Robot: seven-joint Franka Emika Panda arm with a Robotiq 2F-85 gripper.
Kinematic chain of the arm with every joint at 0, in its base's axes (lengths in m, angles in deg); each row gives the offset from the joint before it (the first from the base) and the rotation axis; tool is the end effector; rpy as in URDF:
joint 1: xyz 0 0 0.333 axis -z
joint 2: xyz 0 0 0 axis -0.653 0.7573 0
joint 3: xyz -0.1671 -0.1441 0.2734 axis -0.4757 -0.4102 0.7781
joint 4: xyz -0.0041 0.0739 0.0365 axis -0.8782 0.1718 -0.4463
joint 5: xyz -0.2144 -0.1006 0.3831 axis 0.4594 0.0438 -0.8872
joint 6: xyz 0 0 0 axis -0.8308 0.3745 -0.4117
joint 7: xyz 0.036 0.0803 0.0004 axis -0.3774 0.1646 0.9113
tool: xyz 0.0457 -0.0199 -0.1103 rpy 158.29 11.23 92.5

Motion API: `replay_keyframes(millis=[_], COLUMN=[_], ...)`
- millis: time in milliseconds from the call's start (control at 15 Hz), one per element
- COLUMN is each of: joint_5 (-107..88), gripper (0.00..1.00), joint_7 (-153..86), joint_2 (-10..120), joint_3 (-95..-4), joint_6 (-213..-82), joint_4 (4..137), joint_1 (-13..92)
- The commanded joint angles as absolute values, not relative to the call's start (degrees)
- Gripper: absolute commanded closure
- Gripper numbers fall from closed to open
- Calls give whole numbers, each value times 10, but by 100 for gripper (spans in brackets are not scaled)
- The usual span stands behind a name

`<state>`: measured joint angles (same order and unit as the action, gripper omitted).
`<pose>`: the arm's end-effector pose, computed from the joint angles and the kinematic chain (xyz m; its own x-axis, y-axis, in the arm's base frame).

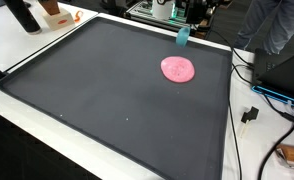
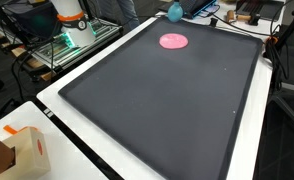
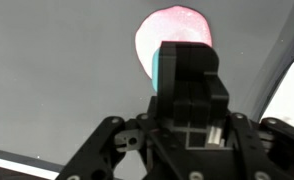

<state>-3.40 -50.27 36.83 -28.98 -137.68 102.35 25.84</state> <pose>0.5008 0.2956 0.4026 0.9630 0.2567 0.0823 0.2466 -0.9622 0.1160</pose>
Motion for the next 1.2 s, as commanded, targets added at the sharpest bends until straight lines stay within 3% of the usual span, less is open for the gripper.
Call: replay_keyframes(millis=[0, 400, 467, 1133], joint_5=[-34, -33, -33, 239], gripper=[49, 49, 74, 74], joint_7=[-503, -504, -504, -827], joint_2=[368, 368, 368, 454], joint_3=[-289, -289, -289, -242], joint_6=[-1371, -1369, -1369, -1151], joint_4=[1022, 1021, 1021, 935], joint_1=[257, 256, 256, 193])
